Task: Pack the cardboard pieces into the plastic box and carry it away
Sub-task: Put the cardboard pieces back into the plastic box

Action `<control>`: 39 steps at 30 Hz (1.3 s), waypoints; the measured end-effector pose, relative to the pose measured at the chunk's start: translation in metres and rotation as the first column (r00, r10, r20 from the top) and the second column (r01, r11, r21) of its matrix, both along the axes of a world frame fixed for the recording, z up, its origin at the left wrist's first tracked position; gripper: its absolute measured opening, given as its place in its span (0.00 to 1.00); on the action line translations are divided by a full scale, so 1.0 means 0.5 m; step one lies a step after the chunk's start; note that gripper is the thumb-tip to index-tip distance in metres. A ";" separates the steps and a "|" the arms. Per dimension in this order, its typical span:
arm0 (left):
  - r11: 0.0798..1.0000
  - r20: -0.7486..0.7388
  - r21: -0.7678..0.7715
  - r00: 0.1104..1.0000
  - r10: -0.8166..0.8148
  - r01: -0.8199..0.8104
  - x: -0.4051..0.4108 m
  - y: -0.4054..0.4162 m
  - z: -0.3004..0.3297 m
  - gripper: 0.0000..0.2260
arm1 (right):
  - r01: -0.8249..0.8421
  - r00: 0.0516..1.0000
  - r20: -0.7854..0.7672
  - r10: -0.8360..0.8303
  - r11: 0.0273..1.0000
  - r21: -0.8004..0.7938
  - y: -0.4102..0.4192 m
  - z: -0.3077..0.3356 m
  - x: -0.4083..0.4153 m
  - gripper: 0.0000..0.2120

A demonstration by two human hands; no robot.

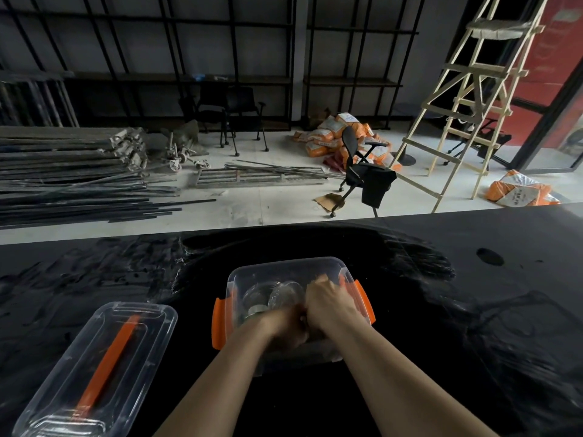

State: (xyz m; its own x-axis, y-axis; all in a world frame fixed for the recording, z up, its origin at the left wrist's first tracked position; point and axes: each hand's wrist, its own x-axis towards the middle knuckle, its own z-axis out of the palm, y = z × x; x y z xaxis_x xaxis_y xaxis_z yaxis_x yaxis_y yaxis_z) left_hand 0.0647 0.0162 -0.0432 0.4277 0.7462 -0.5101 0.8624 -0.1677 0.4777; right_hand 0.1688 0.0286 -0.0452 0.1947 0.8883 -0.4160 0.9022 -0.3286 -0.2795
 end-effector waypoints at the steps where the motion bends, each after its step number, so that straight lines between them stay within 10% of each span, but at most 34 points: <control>1: 1.000 0.021 0.000 1.000 0.008 -0.008 0.001 0.000 -0.001 0.16 | 0.007 1.000 0.008 -0.007 1.000 0.017 -0.005 -0.002 0.000 0.30; 13: 0.972 0.298 -0.064 0.925 0.234 -0.225 0.001 0.017 -0.017 0.10 | -0.177 0.978 0.110 0.180 0.984 -0.036 -0.003 0.032 0.008 0.20; 21: 0.840 0.426 -0.433 0.748 0.510 -0.327 0.013 0.021 -0.018 0.17 | -0.071 0.986 0.162 -0.044 0.764 0.642 0.002 0.099 0.066 0.12; 33: 0.755 0.357 -0.564 0.726 0.588 -0.334 0.023 0.028 -0.034 0.24 | -0.007 0.997 0.070 -0.032 0.869 0.495 -0.002 0.059 0.087 0.15; 39: 0.672 0.284 -0.644 0.701 0.654 -0.366 -0.008 0.050 0.028 0.15 | -0.165 0.985 0.097 0.143 0.602 0.781 0.013 0.095 0.040 0.11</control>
